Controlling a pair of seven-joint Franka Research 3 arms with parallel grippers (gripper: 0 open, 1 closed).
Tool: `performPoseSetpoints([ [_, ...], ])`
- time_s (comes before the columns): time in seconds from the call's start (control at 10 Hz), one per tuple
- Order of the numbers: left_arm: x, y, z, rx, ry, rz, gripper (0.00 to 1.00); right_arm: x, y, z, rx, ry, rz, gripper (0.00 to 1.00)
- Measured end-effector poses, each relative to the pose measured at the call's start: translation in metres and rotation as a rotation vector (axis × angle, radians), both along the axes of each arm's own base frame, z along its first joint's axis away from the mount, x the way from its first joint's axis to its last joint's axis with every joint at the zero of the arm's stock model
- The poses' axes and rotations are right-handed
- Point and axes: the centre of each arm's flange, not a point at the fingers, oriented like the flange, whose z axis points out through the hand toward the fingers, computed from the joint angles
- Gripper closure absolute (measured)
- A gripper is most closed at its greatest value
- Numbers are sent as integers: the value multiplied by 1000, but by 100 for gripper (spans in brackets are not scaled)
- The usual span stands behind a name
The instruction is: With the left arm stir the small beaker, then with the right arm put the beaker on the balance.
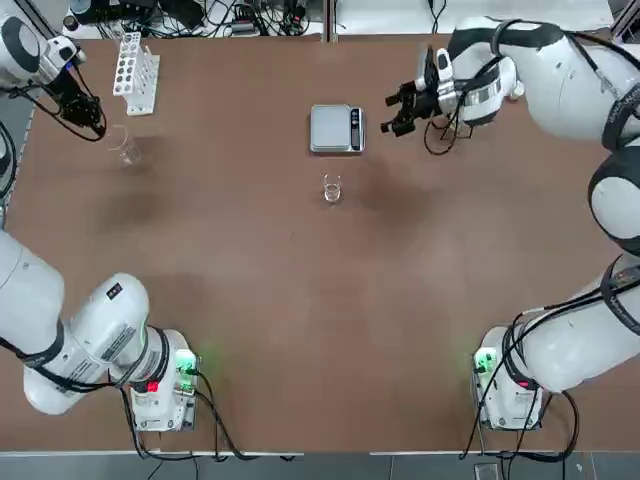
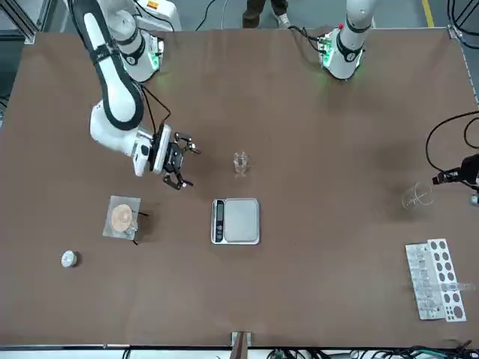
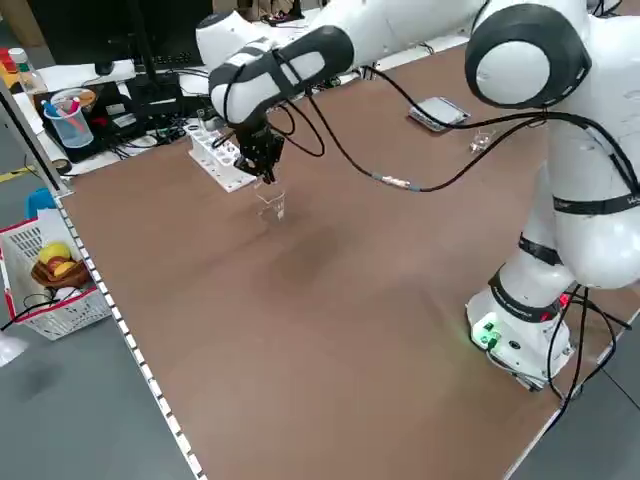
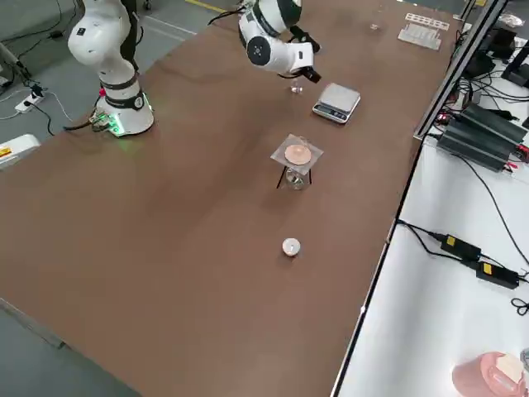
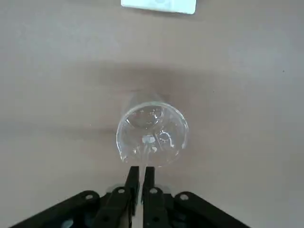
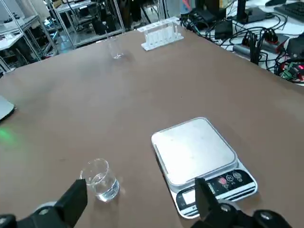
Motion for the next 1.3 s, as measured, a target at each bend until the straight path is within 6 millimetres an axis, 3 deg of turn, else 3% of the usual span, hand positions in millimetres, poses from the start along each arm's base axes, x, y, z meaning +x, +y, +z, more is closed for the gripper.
performPoseSetpoints([
  [0.1, 1, 1, -5, -3, -5, -2, 91, -5, 0, -12, 26, -4, 7, 0],
  [0.3, 4, 3, -9, -2, -17, -1, 81, -10, 6, -30, 84, 3, 22, 0],
  [0.9, 7, 12, -14, 18, -40, 1, 80, -43, 21, -93, 203, -21, 118, 0],
  [1.3, 8, 18, -12, 62, -36, -27, 80, -60, 28, -130, 187, -53, 153, 0],
])
